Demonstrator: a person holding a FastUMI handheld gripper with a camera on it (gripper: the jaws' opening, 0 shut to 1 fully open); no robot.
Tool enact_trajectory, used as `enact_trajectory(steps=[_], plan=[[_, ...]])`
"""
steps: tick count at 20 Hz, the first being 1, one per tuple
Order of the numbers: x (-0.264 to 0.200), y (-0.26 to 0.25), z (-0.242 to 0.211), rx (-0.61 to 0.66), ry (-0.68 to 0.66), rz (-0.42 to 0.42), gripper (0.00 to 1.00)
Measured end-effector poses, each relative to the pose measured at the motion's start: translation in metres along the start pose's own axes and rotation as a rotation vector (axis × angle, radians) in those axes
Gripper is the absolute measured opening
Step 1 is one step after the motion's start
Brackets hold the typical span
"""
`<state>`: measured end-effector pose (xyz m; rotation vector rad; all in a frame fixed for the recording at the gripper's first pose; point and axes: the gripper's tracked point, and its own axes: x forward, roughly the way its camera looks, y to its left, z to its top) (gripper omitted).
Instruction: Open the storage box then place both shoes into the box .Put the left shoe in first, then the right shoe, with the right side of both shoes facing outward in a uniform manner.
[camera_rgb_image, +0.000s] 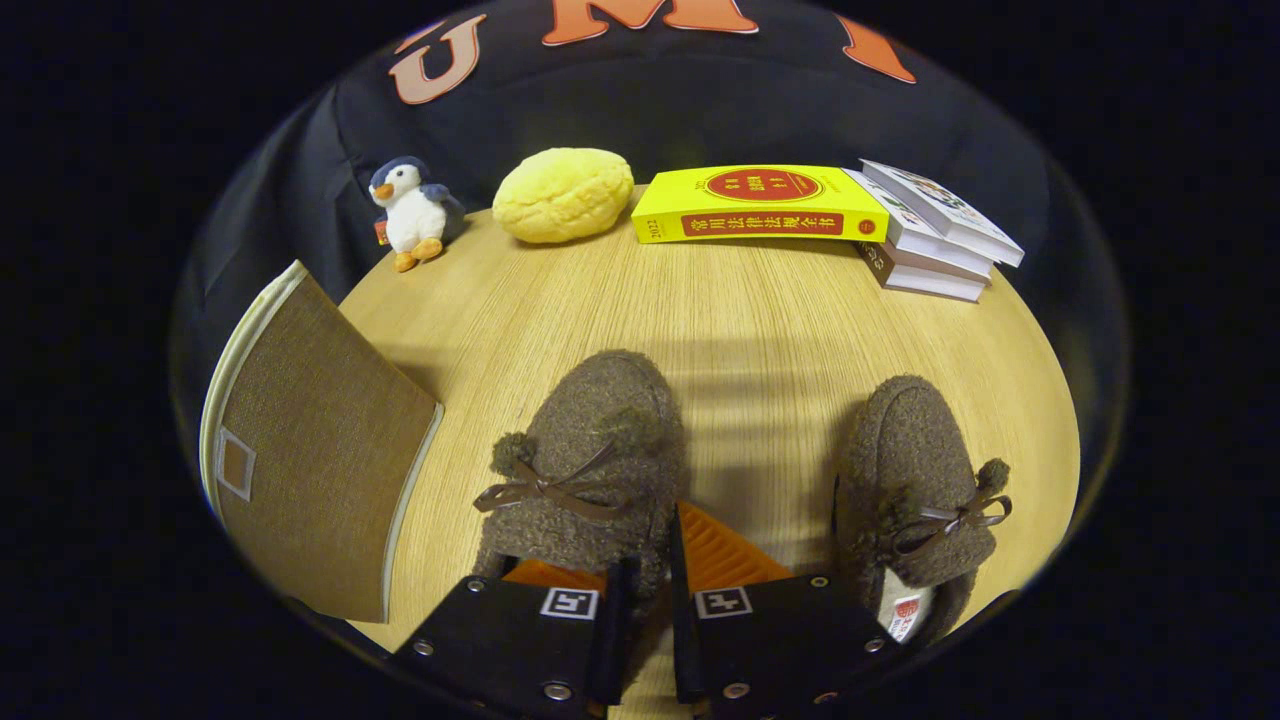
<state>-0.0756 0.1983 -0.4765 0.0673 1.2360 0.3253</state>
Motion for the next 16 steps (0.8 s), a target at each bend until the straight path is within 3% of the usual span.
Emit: enact_trajectory(steps=[3, 10, 16], plan=[[-0.018, 0.004, 0.007, 0.058, 0.015, -0.003, 0.06], [-0.103, 0.053, 0.068, 0.115, -0.064, 0.066, 0.05], [-0.168, 0.131, 0.113, 0.078, -0.138, 0.144, 0.05]])
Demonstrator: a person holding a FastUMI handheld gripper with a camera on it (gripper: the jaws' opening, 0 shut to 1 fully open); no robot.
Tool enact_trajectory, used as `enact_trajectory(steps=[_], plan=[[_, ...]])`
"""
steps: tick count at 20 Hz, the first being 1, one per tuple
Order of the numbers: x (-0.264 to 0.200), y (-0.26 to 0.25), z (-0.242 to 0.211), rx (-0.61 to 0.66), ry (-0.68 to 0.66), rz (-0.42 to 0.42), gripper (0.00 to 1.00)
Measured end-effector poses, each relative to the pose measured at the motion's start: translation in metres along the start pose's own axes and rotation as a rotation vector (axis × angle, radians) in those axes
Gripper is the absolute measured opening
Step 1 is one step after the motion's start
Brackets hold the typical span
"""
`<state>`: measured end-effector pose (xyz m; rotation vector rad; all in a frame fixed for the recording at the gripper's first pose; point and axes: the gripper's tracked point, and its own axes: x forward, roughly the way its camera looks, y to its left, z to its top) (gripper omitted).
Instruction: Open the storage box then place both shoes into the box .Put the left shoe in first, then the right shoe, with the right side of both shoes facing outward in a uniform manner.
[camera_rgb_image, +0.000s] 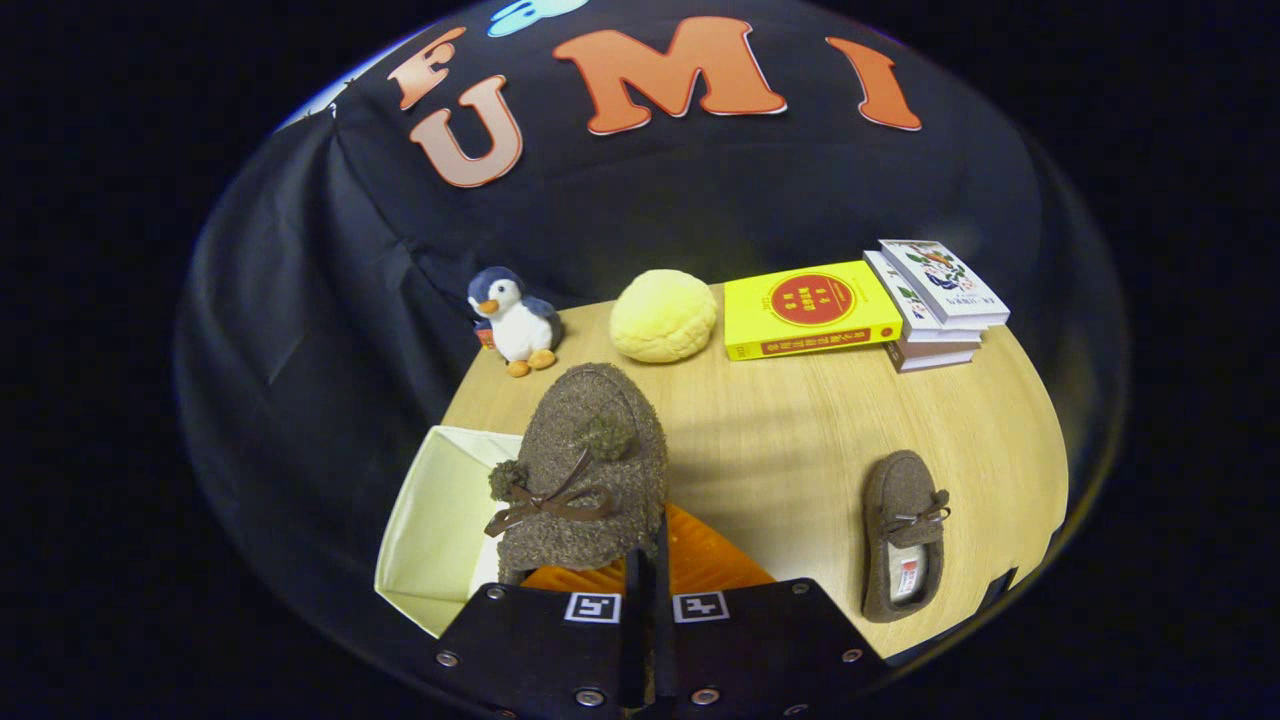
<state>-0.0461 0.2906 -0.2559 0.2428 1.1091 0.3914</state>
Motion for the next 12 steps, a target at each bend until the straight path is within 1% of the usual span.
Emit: enact_trajectory(steps=[4, 8, 12], plan=[[0.001, 0.064, 0.006, -0.030, -0.005, 0.055, 0.05], [0.030, 0.115, -0.020, -0.055, 0.059, 0.066, 0.05], [0.061, 0.140, -0.058, -0.054, 0.151, 0.039, 0.05]])
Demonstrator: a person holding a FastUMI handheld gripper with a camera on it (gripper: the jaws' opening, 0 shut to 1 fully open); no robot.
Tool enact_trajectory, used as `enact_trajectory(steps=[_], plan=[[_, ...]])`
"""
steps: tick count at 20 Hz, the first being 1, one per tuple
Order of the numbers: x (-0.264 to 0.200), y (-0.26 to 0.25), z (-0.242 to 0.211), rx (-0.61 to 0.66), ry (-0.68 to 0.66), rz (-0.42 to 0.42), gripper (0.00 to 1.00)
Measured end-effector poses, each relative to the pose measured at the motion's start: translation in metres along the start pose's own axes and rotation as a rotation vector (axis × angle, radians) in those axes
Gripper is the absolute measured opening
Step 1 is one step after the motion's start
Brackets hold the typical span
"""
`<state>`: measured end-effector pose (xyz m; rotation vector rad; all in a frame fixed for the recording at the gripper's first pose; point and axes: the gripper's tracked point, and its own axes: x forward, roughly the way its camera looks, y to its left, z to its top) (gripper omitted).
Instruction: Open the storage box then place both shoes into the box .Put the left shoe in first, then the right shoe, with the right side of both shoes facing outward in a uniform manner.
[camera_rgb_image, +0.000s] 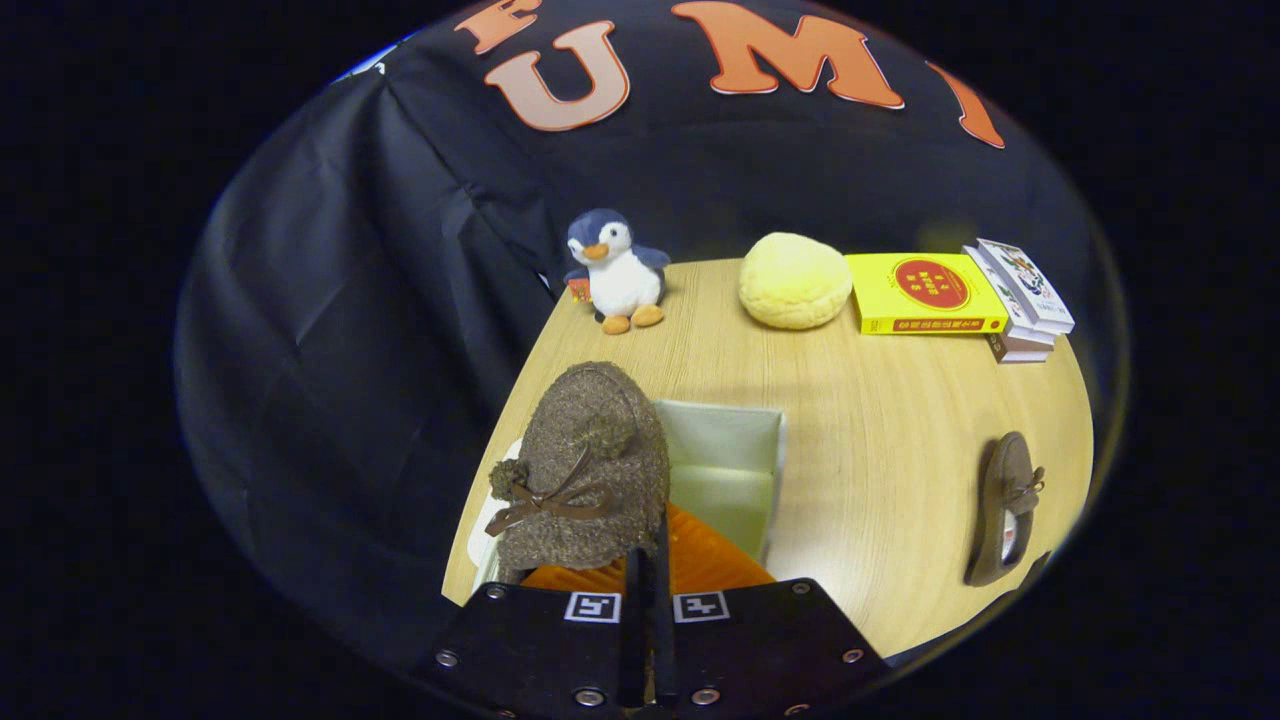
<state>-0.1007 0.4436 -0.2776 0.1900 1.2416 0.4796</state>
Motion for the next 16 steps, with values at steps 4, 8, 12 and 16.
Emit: enact_trajectory(steps=[4, 8, 12, 16], plan=[[0.036, 0.012, -0.025, -0.013, 0.075, -0.032, 0.07], [0.057, 0.020, -0.056, 0.013, 0.179, -0.039, 0.10], [0.048, 0.043, -0.059, 0.028, 0.199, 0.110, 0.23], [0.028, 0.044, -0.043, 0.012, 0.128, 0.218, 0.46]])
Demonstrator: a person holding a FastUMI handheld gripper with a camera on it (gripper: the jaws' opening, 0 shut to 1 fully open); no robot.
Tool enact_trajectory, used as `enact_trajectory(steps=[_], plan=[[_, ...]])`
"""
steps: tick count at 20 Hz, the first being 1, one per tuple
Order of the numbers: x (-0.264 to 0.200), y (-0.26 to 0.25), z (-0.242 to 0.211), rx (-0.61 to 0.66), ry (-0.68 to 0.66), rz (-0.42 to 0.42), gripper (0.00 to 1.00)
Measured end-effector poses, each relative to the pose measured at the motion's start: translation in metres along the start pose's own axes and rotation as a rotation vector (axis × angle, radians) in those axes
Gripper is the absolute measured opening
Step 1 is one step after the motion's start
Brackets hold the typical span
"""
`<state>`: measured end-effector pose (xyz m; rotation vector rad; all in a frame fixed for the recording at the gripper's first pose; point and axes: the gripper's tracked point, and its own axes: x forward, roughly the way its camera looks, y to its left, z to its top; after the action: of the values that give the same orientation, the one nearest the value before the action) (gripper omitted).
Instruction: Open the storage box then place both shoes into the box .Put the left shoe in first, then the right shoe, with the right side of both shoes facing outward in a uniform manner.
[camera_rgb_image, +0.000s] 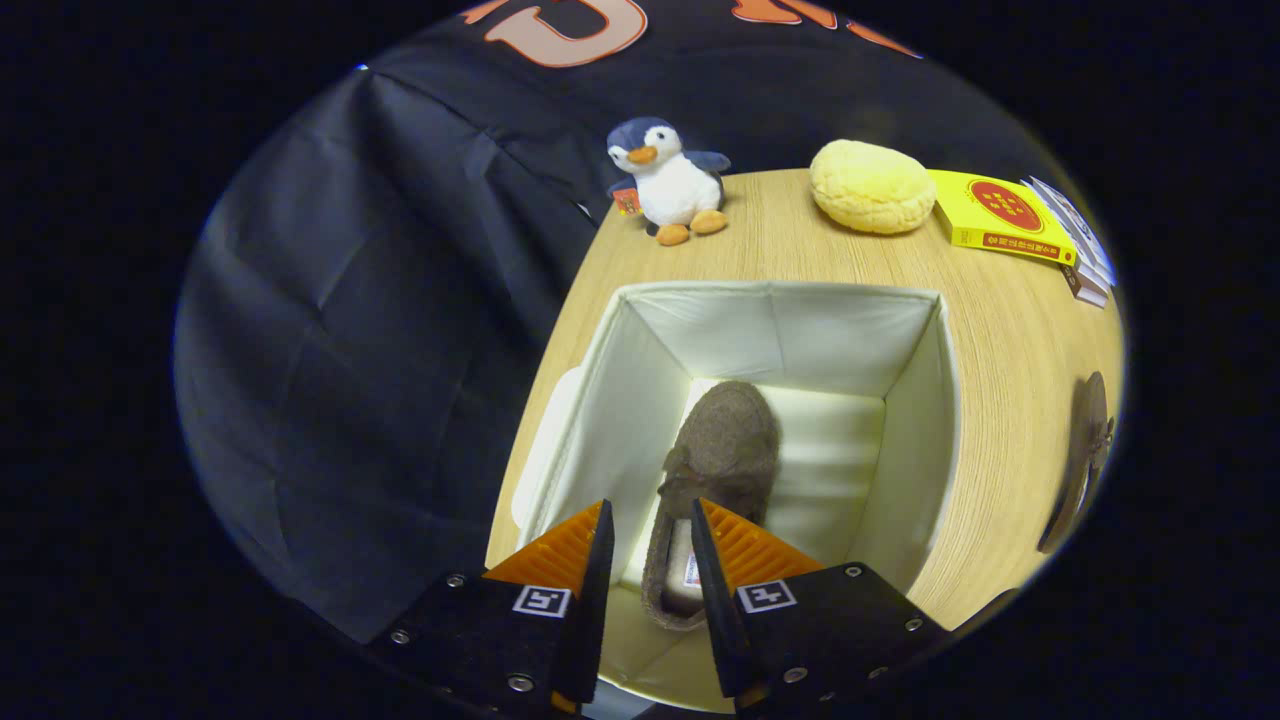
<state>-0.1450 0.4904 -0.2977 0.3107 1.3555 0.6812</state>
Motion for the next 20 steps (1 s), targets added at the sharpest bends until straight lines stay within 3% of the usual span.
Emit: enact_trajectory(steps=[4, 9, 20], plan=[[-0.046, -0.017, 0.012, -0.066, -0.088, 0.047, 0.64], [-0.105, -0.087, 0.026, -0.122, -0.205, -0.023, 0.87], [-0.192, -0.322, -0.014, -0.010, -0.264, -0.324, 0.97]])
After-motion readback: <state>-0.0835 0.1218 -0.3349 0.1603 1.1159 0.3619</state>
